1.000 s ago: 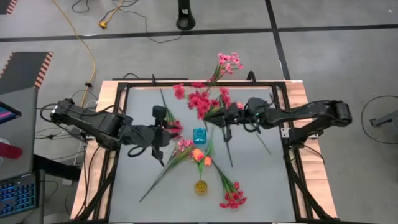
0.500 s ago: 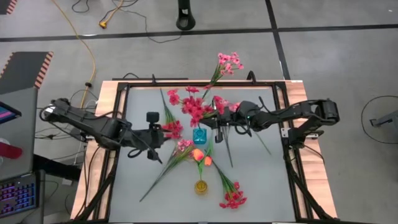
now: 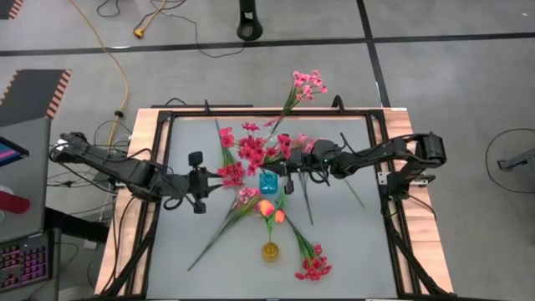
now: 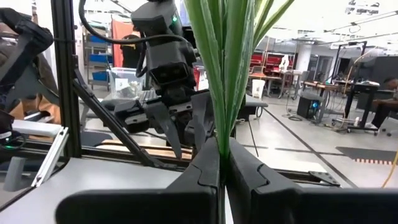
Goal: Sort flowers into vase by color
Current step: Put the middle left red flowers into the blue vase, then put the top red flowers into the blue vase
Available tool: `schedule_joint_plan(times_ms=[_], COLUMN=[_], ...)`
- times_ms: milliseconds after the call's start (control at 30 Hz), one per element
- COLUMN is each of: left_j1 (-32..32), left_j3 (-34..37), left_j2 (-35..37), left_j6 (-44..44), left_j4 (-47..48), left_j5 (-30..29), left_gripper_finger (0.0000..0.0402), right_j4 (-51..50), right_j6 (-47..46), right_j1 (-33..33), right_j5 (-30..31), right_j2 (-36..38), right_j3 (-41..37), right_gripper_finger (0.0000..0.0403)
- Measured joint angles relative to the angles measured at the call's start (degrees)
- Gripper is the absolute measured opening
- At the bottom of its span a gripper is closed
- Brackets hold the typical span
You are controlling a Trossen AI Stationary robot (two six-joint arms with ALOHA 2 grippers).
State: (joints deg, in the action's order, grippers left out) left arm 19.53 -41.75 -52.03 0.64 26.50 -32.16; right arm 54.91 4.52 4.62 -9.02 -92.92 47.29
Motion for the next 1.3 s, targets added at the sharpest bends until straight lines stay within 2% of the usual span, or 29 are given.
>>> schedule_joint_plan(times_ms=[200, 633, 1067, 1300], left_j1=[0.00, 0.00, -0.11, -0.11], left_j3=[0.06, 0.08, 0.06, 0.06], left_j2=[-0.37, -0.55, -0.55, -0.55], left_j6=[0.00, 0.56, -0.51, -0.59], left_j4=[-0.13, -0.30, -0.09, -0.07], left_j5=[0.00, -0.10, -0.19, 0.84], left_gripper_finger=[0.0099, 0.0099, 0.0099, 0.0099], right_j4=[-0.80, -3.09, -22.32, -33.69], right_j6=[-0.14, 0.03, 0.51, 0.54], right_j1=[0.02, 0.02, 1.46, 3.47], right_j5=[0.04, 0.08, 0.11, 0.13], right_j2=[-0.07, 0.86, 8.37, 13.54], right_j3=[0.00, 0.10, 0.13, 0.13], right_gripper_finger=[0.0040, 0.0075, 0.0178, 0.0208])
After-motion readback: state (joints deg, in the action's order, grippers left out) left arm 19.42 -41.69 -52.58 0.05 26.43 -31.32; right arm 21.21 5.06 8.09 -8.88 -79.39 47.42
